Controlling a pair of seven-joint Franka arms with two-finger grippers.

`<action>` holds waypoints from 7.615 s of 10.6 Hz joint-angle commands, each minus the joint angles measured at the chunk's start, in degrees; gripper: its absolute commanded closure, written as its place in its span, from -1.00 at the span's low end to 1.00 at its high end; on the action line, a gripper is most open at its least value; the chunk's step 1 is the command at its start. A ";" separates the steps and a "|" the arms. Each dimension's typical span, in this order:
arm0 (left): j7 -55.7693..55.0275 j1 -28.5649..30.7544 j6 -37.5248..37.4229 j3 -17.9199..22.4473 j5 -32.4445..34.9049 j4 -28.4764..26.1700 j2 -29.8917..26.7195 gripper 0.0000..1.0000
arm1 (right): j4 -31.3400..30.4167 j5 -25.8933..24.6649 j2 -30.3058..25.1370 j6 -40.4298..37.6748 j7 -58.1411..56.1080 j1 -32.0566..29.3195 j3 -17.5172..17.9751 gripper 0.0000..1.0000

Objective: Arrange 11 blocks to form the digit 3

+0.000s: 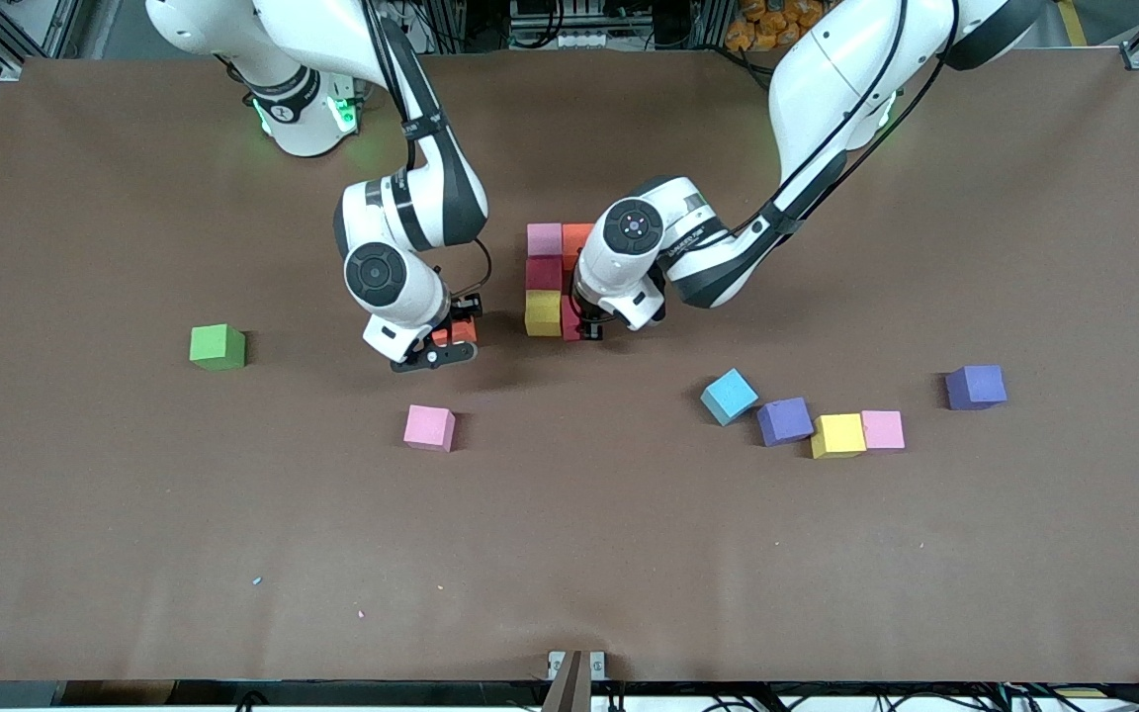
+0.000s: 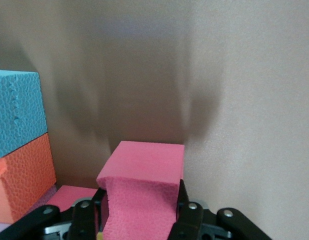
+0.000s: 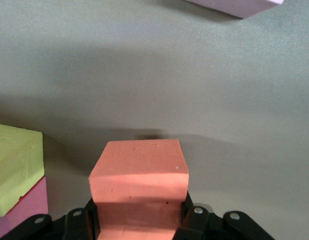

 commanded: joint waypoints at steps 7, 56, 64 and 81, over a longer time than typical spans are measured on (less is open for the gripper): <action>-0.77 -0.43 0.28 0.21 1.88 1.70 0.36 -1.00 | 0.31 0.84 0.04 -0.11 0.23 0.42 -0.09 1.00; 67.61 16.62 -23.10 3.99 5.40 11.99 1.67 -1.00 | 19.91 -3.46 14.02 6.22 28.18 1.12 8.43 1.00; 65.43 17.06 -16.42 3.99 4.62 6.27 0.54 1.00 | 19.83 -3.46 14.02 6.22 28.89 1.38 8.43 -1.00; 1.55 16.71 -3.88 -4.01 3.03 -6.46 -7.20 1.00 | 25.01 -5.84 12.26 -2.85 15.97 -6.07 -0.18 -1.00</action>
